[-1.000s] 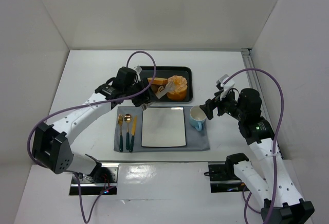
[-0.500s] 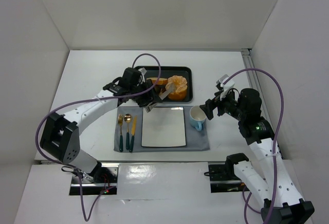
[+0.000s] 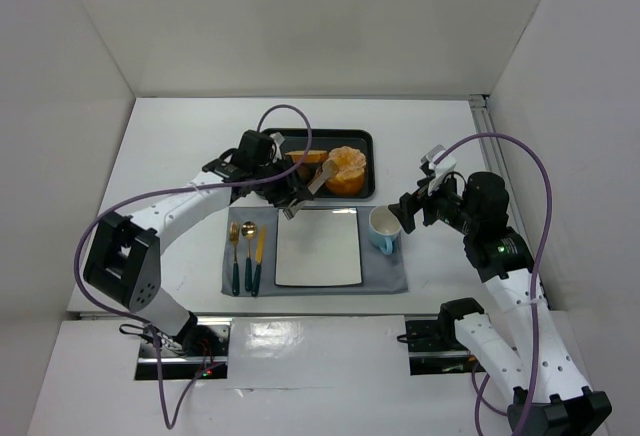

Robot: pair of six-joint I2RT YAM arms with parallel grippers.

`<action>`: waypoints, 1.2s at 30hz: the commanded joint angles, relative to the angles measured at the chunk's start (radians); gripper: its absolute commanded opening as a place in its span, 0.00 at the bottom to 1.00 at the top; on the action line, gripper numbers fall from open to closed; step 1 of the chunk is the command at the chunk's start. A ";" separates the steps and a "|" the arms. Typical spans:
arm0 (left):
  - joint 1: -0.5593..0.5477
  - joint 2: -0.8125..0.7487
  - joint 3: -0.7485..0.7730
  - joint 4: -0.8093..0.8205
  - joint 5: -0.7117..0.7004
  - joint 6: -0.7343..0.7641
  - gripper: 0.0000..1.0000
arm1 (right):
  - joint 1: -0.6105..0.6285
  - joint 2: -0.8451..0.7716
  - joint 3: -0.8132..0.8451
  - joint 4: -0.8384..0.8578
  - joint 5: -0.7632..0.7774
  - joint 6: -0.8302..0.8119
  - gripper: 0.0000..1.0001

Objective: Place the bread

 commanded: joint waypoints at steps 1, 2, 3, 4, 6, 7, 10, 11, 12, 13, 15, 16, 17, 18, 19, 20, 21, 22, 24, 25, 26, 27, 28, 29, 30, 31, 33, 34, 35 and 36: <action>0.014 0.021 0.050 0.042 0.032 0.018 0.27 | 0.004 -0.013 -0.001 0.034 0.006 -0.009 1.00; 0.023 0.021 0.050 0.042 0.044 0.018 0.24 | 0.004 -0.013 -0.001 0.034 0.006 -0.009 1.00; 0.023 0.021 0.050 0.060 0.056 0.029 0.22 | 0.004 -0.013 -0.001 0.034 0.006 -0.009 1.00; 0.023 0.021 0.050 0.079 0.096 0.029 0.20 | 0.004 -0.013 -0.001 0.034 0.006 -0.009 1.00; 0.023 0.012 0.050 0.114 0.109 0.029 0.06 | 0.004 -0.013 -0.001 0.034 0.006 -0.009 1.00; 0.023 0.002 0.061 0.114 0.119 0.040 0.04 | 0.004 -0.013 -0.001 0.034 0.006 -0.009 1.00; 0.032 -0.018 0.070 0.123 0.139 0.049 0.00 | 0.004 -0.013 -0.001 0.034 0.006 -0.009 1.00; 0.033 -0.018 0.079 0.123 0.139 0.049 0.00 | 0.004 -0.013 -0.001 0.034 0.006 -0.009 1.00; 0.033 -0.028 0.079 0.123 0.139 0.049 0.00 | 0.004 -0.013 -0.001 0.034 0.006 -0.009 1.00; 0.033 -0.041 0.079 0.123 0.150 0.049 0.00 | 0.004 -0.013 -0.001 0.034 0.006 -0.009 1.00; 0.042 -0.053 0.079 0.123 0.159 0.049 0.00 | 0.004 -0.013 -0.001 0.034 0.006 -0.009 1.00; 0.042 -0.067 0.090 0.123 0.159 0.060 0.00 | 0.004 -0.013 -0.001 0.034 0.006 -0.009 1.00; 0.042 -0.067 0.090 0.123 0.159 0.060 0.00 | 0.004 -0.013 -0.001 0.034 0.006 -0.009 1.00; 0.042 -0.082 0.090 0.123 0.159 0.060 0.00 | 0.004 -0.013 -0.001 0.034 0.006 -0.009 1.00; 0.042 -0.091 0.090 0.114 0.159 0.060 0.00 | 0.004 -0.013 -0.001 0.034 0.006 -0.009 1.00; 0.042 -0.108 0.099 0.114 0.168 0.060 0.00 | 0.004 -0.013 -0.001 0.034 0.015 -0.009 1.00; 0.042 -0.119 0.099 0.105 0.168 0.060 0.00 | 0.004 -0.013 -0.011 0.034 0.015 -0.009 1.00; 0.042 -0.129 0.099 0.091 0.168 0.060 0.00 | 0.004 -0.013 -0.011 0.034 0.015 -0.009 1.00; 0.042 -0.166 0.099 0.073 0.168 0.070 0.00 | 0.004 -0.013 -0.011 0.034 0.015 -0.009 1.00; 0.042 -0.183 0.099 0.061 0.168 0.080 0.00 | 0.004 -0.013 -0.011 0.034 0.015 -0.009 1.00; 0.042 -0.202 0.099 0.044 0.168 0.092 0.00 | 0.004 -0.013 -0.011 0.034 0.025 -0.009 1.00; 0.031 -0.249 0.099 0.012 0.146 0.092 0.00 | 0.004 -0.013 -0.011 0.034 0.025 -0.009 1.00; 0.022 -0.275 0.087 -0.010 0.133 0.107 0.00 | 0.004 -0.013 -0.011 0.034 0.025 -0.009 1.00; 0.022 -0.303 0.078 -0.033 0.124 0.122 0.00 | 0.004 -0.013 -0.011 0.034 0.025 -0.009 1.00; 0.022 -0.364 0.051 -0.077 0.115 0.123 0.00 | 0.004 -0.013 -0.011 0.034 0.025 -0.009 1.00; 0.022 -0.398 0.034 -0.102 0.090 0.133 0.00 | 0.004 -0.013 -0.011 0.034 0.025 -0.009 1.00; 0.013 -0.470 -0.019 -0.174 0.064 0.146 0.00 | 0.004 -0.013 -0.011 0.043 0.025 -0.009 1.00; 0.013 -0.537 -0.031 -0.206 0.035 0.155 0.00 | 0.004 -0.013 -0.011 0.043 0.025 -0.009 1.00; 0.013 -0.568 -0.042 -0.234 0.035 0.155 0.00 | 0.004 -0.013 -0.011 0.043 0.025 -0.009 1.00; 0.013 -0.597 -0.052 -0.263 0.020 0.155 0.00 | 0.004 -0.013 -0.011 0.043 0.025 -0.009 1.00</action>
